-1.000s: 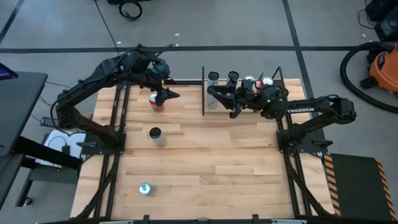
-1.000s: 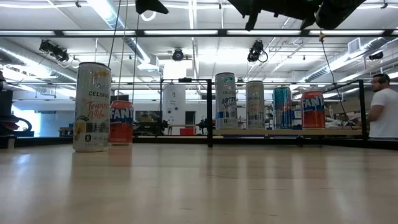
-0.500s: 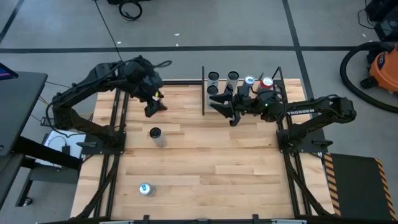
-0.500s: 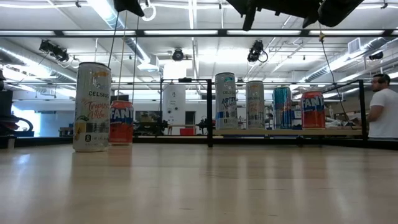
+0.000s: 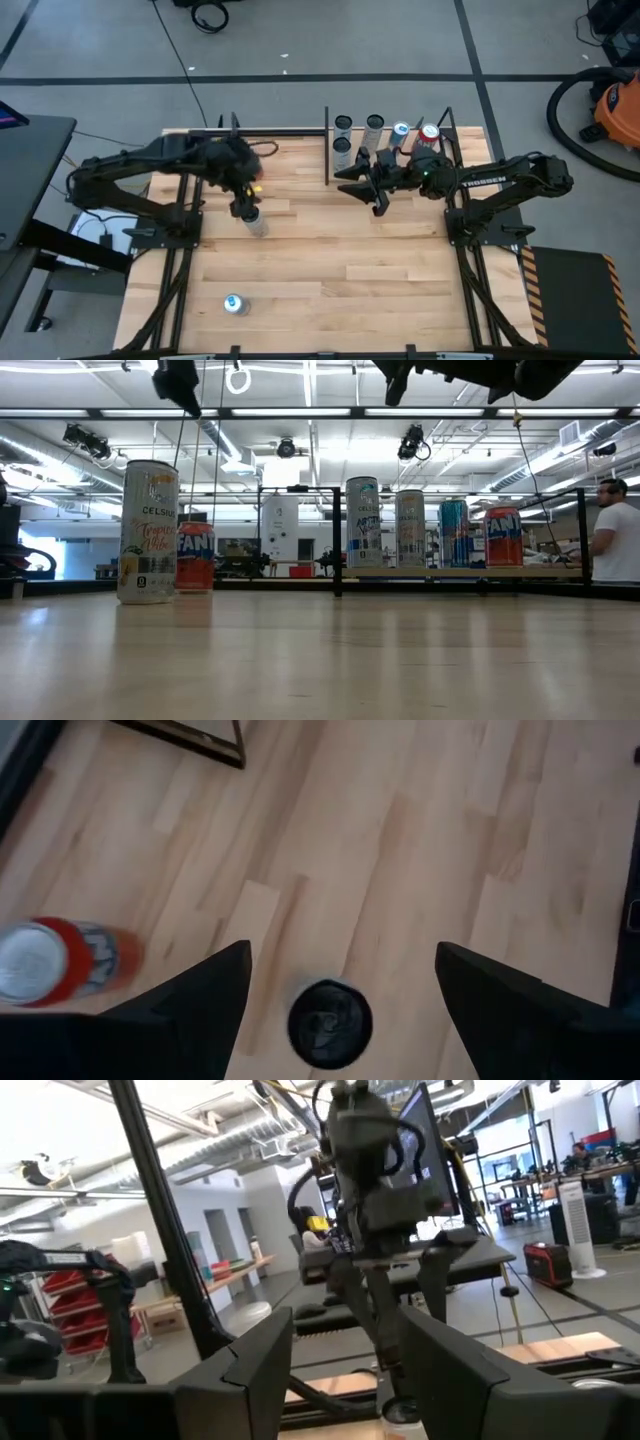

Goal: Place canned beverage on shelf
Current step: Put the white yellow soda can on the shelf aligned with the other yellow white soda can

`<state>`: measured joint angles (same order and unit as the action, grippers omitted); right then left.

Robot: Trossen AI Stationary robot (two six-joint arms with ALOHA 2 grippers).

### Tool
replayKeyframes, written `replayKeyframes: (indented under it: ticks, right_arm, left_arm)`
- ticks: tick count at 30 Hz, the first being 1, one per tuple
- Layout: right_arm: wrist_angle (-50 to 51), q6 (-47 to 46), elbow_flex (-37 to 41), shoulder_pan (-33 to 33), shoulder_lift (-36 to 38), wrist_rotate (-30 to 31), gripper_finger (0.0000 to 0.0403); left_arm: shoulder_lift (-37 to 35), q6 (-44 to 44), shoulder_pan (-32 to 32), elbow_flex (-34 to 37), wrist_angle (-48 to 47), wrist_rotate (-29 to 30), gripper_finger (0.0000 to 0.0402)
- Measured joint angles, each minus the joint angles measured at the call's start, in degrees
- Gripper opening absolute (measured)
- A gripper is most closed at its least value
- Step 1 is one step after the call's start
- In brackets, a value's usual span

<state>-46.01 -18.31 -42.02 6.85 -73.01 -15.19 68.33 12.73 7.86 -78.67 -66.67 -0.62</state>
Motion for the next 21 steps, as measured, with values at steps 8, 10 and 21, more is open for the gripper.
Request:
replayKeyframes:
  ticks: [8, 10, 21]
  right_arm:
    - [2.03, 0.0, 0.0, -0.11, 0.0, 0.01, 0.0188]
    - [2.14, 0.01, 0.0, -0.09, 0.0, 0.02, 0.0188]
    - [2.64, 0.46, 0.0, -0.09, 0.0, 0.03, 0.0187]
  left_arm:
    - [-13.31, 8.14, -1.06, 15.46, 9.43, 5.85, 0.0318]
    - [-16.51, 9.99, -1.31, 19.6, 12.79, 7.51, 0.0318]
    - [-27.28, 14.74, -4.03, 34.62, 18.48, 10.49, 0.0318]
